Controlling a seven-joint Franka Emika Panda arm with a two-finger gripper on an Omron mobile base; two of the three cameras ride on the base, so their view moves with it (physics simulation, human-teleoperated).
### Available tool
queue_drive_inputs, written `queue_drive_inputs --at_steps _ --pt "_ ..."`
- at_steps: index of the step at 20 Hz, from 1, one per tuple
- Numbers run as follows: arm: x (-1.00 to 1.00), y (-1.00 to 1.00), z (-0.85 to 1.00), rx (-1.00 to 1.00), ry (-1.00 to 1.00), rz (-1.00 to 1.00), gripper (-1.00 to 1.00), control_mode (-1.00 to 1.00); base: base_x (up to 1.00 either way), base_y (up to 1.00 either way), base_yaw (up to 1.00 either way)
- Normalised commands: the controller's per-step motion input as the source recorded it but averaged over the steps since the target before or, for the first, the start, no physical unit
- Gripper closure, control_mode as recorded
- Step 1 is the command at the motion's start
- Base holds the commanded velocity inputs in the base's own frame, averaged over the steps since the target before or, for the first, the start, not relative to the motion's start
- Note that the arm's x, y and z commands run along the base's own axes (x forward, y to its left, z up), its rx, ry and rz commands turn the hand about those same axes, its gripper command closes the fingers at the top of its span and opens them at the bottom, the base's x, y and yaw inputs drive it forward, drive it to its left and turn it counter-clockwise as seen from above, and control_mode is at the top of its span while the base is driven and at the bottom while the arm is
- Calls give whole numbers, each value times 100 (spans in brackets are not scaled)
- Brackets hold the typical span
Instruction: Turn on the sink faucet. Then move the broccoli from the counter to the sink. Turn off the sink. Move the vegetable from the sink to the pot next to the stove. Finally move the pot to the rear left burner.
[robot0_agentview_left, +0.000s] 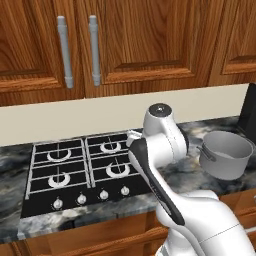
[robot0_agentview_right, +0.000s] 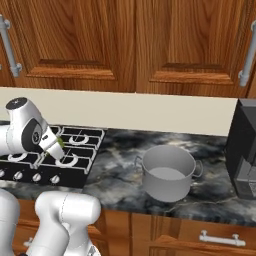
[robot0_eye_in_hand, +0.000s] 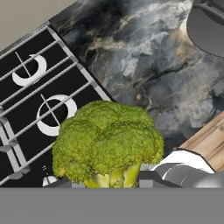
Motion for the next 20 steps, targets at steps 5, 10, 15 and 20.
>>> queue_drive_inputs --at_steps 5,10,15,20 --pt "0 0 0 0 0 0 100 100 19 19 9" --pt "0 0 0 0 0 0 100 -100 0 0 0" --pt "0 -36 2 1 0 -7 100 -100 0 0 0" --pt "0 -75 9 2 1 -12 100 -100 0 0 0"
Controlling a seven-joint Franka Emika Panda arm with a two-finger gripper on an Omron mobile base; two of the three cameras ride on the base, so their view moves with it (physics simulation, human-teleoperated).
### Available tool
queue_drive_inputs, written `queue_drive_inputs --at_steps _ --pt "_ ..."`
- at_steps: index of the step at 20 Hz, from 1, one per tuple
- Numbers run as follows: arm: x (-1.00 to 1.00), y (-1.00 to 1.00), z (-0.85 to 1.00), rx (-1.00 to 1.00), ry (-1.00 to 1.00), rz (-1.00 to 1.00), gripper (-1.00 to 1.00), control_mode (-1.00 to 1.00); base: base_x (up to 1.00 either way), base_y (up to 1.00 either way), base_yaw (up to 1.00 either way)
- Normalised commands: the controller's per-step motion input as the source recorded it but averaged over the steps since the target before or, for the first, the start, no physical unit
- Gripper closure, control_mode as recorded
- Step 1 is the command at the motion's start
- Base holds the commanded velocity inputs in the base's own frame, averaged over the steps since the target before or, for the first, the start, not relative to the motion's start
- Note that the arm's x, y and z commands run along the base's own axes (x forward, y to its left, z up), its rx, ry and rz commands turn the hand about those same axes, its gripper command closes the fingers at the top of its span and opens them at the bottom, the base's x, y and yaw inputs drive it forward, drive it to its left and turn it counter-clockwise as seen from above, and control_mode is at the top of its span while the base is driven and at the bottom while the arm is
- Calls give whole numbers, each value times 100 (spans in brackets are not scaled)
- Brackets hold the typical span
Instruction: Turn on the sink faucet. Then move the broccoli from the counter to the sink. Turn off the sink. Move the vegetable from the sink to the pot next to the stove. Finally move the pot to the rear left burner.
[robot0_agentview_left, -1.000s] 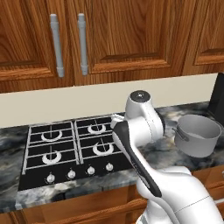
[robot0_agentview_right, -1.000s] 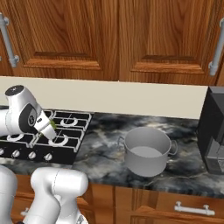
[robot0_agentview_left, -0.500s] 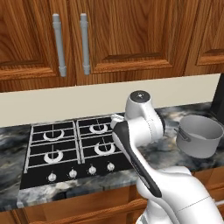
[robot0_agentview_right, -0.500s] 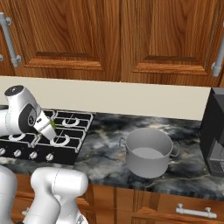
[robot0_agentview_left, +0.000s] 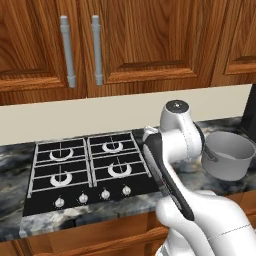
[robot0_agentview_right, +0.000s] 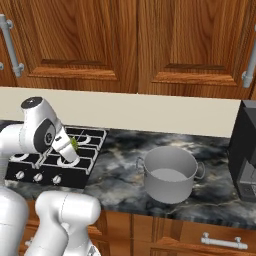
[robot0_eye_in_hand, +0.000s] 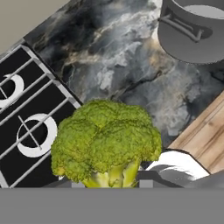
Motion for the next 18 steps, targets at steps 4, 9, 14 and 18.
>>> queue_drive_inputs --at_steps 4,9,14,18 --pt "0 -71 6 0 2 -13 100 -100 0 0 0" --pt "0 -75 2 0 5 -14 100 -100 0 0 0" --pt "0 -89 6 0 4 -15 100 -100 0 0 0" --pt "0 -85 13 0 2 -16 100 -100 0 0 0"
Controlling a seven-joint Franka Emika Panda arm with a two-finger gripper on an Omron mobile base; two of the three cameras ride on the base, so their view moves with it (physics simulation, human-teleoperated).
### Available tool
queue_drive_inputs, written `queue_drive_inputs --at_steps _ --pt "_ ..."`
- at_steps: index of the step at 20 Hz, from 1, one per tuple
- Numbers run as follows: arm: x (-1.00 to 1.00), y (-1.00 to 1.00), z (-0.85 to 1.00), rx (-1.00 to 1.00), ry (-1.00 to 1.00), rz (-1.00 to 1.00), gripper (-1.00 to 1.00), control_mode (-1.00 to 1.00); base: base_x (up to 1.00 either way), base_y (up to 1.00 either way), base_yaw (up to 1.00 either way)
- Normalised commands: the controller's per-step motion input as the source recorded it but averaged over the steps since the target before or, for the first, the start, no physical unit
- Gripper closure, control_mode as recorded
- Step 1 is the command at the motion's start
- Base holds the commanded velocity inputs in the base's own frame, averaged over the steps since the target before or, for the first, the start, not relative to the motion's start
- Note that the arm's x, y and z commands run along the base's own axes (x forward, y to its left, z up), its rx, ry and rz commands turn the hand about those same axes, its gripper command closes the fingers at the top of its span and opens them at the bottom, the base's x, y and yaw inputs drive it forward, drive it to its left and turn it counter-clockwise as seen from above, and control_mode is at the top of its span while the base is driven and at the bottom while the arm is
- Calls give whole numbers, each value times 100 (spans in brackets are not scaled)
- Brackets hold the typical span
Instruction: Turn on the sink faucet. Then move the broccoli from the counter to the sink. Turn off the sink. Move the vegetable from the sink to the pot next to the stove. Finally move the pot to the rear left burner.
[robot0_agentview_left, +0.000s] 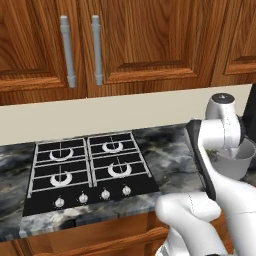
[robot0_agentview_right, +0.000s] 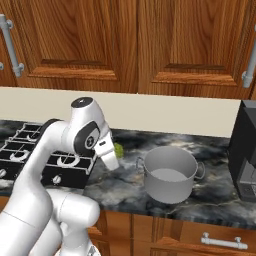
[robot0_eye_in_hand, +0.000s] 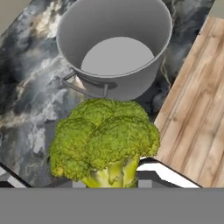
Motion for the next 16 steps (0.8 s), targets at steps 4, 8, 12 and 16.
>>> queue_drive_inputs --at_steps 4,8,12,16 --pt "0 -87 5 0 2 -15 100 -100 0 0 0" --pt "4 -94 0 0 4 -12 100 -100 0 0 0" --pt "22 -87 -4 0 4 -8 100 -100 0 0 0" --pt "50 -50 -22 2 2 -1 100 -100 0 0 0"
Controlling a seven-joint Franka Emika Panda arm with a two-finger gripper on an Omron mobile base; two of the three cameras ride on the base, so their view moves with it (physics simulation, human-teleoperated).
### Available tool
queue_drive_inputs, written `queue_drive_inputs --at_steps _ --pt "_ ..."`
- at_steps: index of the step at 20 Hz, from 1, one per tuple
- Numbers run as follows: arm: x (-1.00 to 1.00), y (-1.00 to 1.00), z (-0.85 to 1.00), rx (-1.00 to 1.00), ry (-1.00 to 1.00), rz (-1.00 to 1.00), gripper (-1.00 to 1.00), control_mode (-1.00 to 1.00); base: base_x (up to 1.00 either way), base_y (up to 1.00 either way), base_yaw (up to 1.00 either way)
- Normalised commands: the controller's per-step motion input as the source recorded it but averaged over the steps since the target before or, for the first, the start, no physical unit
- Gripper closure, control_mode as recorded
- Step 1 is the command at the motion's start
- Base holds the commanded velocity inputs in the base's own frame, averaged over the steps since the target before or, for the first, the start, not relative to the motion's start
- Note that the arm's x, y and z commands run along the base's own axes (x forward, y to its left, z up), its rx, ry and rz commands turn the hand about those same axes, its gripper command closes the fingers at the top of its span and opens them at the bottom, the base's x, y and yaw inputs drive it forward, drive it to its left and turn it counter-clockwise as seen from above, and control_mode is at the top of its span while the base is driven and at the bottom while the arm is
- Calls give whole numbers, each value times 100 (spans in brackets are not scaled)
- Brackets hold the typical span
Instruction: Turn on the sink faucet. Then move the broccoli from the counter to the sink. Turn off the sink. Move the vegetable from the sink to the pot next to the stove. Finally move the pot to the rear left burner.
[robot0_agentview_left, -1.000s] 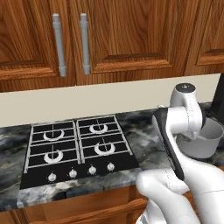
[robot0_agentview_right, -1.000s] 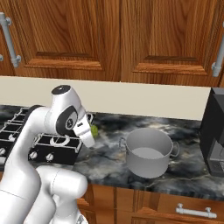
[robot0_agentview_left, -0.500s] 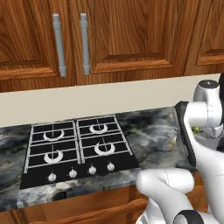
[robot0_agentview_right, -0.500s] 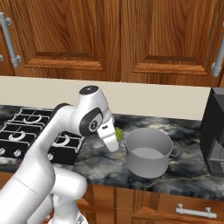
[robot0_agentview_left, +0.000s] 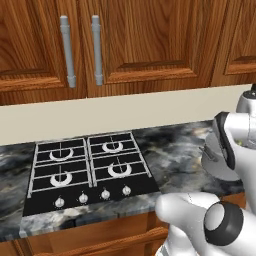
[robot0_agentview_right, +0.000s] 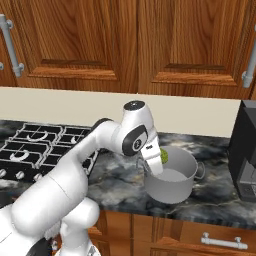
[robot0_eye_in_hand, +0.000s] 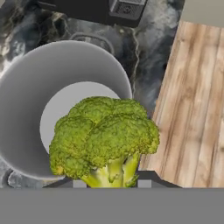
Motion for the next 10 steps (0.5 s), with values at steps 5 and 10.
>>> queue_drive_inputs --at_steps 5,10 --pt "59 -45 -35 1 0 0 100 -100 0 0 0" --pt "36 -29 -51 0 1 0 100 -100 0 0 0"
